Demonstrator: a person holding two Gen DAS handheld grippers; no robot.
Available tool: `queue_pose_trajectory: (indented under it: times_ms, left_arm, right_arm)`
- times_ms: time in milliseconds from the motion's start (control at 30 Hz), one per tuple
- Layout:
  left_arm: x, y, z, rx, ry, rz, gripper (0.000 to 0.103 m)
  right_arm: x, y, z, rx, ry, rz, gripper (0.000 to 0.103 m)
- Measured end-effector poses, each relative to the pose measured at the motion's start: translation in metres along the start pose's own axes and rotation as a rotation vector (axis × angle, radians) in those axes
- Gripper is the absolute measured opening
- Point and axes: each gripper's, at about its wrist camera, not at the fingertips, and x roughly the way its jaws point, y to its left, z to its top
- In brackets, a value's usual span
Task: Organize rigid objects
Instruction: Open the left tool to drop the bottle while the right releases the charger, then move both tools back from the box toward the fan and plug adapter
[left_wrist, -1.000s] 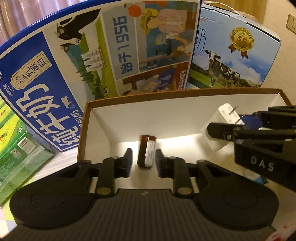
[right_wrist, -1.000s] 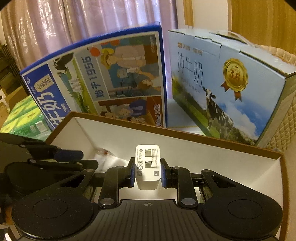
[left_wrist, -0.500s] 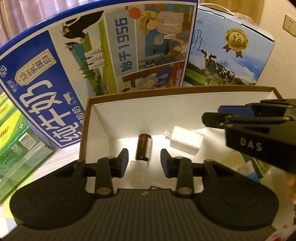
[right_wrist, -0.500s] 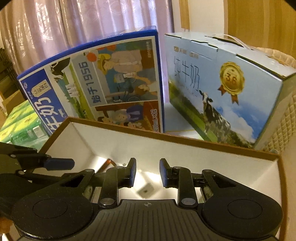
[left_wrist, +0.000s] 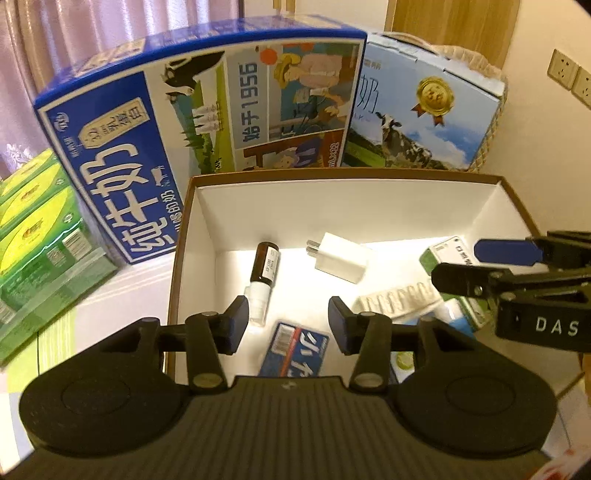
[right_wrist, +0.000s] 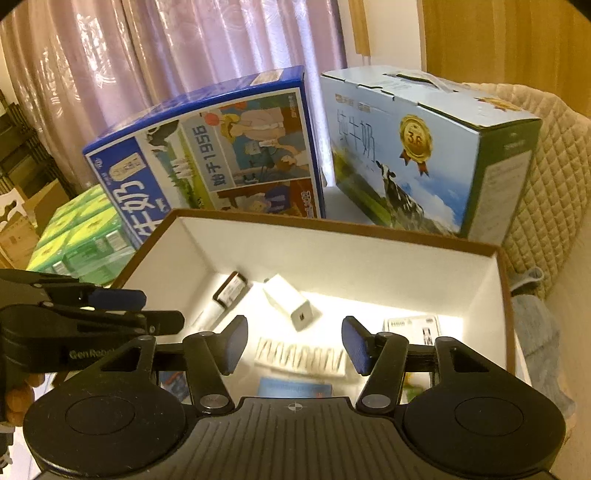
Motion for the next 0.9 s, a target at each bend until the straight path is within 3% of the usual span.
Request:
queue_pose_trajectory:
  times_ms: [900]
  left_arm:
    - [-0.145,-0.033,-0.093,-0.130,-0.055,-0.009,0.045]
  right_arm:
    - [-0.129,0.028,-0.076,0.012,-0.004,0.028,0.055]
